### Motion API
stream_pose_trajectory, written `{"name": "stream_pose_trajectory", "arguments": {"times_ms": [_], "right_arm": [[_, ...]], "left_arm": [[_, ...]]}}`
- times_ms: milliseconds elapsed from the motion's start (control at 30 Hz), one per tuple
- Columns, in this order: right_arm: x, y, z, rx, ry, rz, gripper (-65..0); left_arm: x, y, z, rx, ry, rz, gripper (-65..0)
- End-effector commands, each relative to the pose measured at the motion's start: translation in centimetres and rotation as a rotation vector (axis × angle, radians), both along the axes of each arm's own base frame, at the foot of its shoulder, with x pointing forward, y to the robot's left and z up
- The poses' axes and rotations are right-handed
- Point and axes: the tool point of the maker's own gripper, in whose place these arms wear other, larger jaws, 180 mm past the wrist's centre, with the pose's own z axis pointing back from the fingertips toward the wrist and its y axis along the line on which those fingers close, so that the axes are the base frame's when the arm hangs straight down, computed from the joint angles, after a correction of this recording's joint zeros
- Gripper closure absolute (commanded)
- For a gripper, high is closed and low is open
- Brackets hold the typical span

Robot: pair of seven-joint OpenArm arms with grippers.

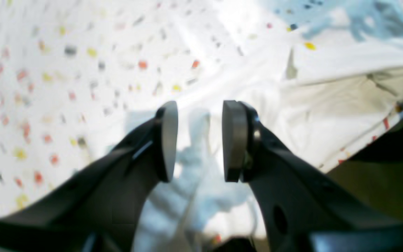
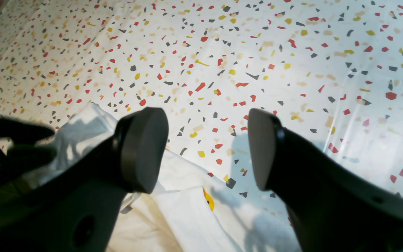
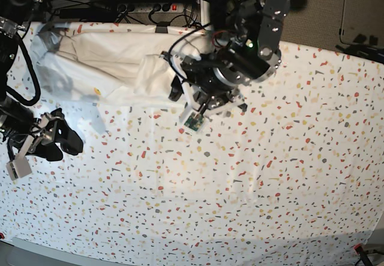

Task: Fold the T-shirt properly
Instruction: 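Lift the strip's middle with the left gripper and fold it toward the right gripper's end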

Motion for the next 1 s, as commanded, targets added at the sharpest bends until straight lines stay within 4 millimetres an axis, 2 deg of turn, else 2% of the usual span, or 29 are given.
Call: {"name": "stream_pose_trajectory", "arguments": {"times_ms": [0,200,267,467,667,867,967], "right_arm": [[0.5,0.0,1.8,0.0,-0.06,0.009,-38.9],[0.5,-0.1,1.8,-0.002,-0.06,0.009,-38.9],[0.5,-0.1,1.8,-0.002,-0.06,0.009,-38.9],[0.5,0.1,2.0,0.008,-0.063,0.015,-38.9],[0.5,0.1,1.9,0.007,-0.063,0.014,-38.9],[0.5,0.1,2.0,0.008,-0.063,0.014,-38.9],[0.5,0.1,2.0,0.008,-0.064,0.014,-38.9]], "left_arm": [[-0.7,-1.0,1.5,-0.05,-0.018,-0.019,-20.7],[-5.8,-2.9,5.5,-0.086,-0.122,-0.136,-20.6],[-6.8,-3.0,5.6,-0.045,-0.189,-0.169,-20.6],[-7.6,-2.3,2.7,0.051,-0.307,-0.214,-20.7],[-8.2,-1.2,-1.7,0.144,-0.251,-0.252,-20.7],[-7.9,-1.1,-3.8,0.189,-0.241,-0.269,-20.7],[-8.0,-1.0,-4.1,0.194,-0.231,-0.272,-20.7]]}}
